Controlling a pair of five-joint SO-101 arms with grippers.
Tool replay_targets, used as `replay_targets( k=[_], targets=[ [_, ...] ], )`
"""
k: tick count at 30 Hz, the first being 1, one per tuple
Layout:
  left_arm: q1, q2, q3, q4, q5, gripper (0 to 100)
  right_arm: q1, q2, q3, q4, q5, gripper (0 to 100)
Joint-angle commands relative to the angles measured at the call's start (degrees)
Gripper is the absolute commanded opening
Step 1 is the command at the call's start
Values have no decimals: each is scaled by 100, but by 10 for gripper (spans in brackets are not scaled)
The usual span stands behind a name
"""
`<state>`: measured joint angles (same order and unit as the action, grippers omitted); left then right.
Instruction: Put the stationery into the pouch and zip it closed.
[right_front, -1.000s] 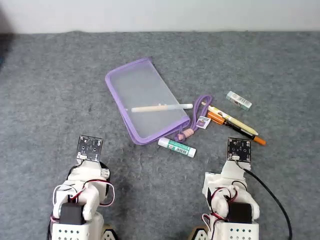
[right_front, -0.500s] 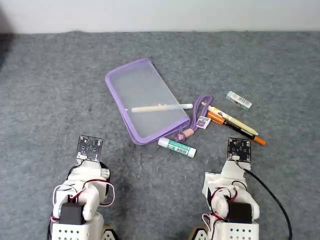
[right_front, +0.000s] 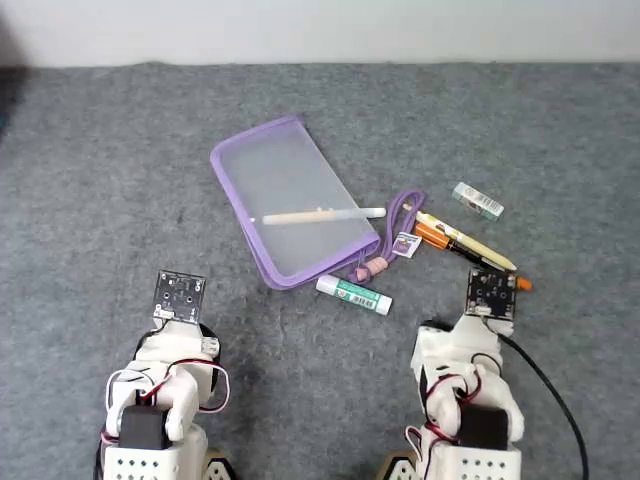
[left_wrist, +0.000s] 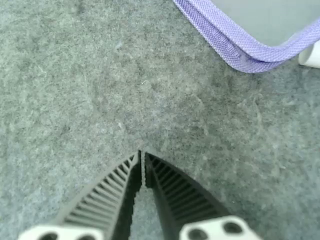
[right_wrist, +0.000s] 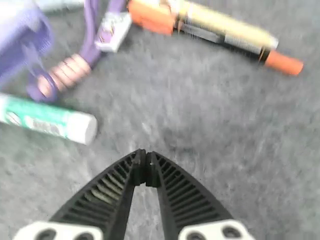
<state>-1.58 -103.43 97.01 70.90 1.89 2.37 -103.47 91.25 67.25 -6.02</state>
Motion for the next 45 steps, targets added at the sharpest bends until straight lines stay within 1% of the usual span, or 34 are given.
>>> replay_targets(
  k=[1,4,7,9,14,18,21,24,26,30,32,36,45],
  targets=[
    [-26,-44,-48,18,-70,14,4,145,-835,171,18,7],
    [-26,-44,-48,18,-70,14,-40,866,-1380,207,167,7],
    [-26,-44,-48,18,-70,14,-48,2158,-2180,198,202,11],
    [-26,-44,-48,18,-70,14,-75,3169,-2813,198,545,11],
    [-26,-44,-48,18,-70,14,-31,5464,-4211,110,2532,12],
    [-26,-44,-48,18,-70,14,-66,6695,-4985,13,3991,13],
    [-26,-44,-48,18,-70,14,-75,7407,-5503,-242,5037,13],
    [-26,-44,-48,18,-70,14,-92,8084,-5916,-505,5881,17],
    [-26,-44,-48,18,-70,14,-224,8514,-6180,-479,6251,52],
    [-26,-44,-48,18,-70,14,-558,9297,-6620,-365,6558,174],
    [-26,-44,-48,18,-70,14,-716,9604,-6796,-409,6778,210],
    [-26,-44,-48,18,-70,14,-1068,10185,-7182,-426,7165,213],
    [-26,-44,-48,18,-70,14,-1657,11793,-8325,-426,7174,215]
  ],
)
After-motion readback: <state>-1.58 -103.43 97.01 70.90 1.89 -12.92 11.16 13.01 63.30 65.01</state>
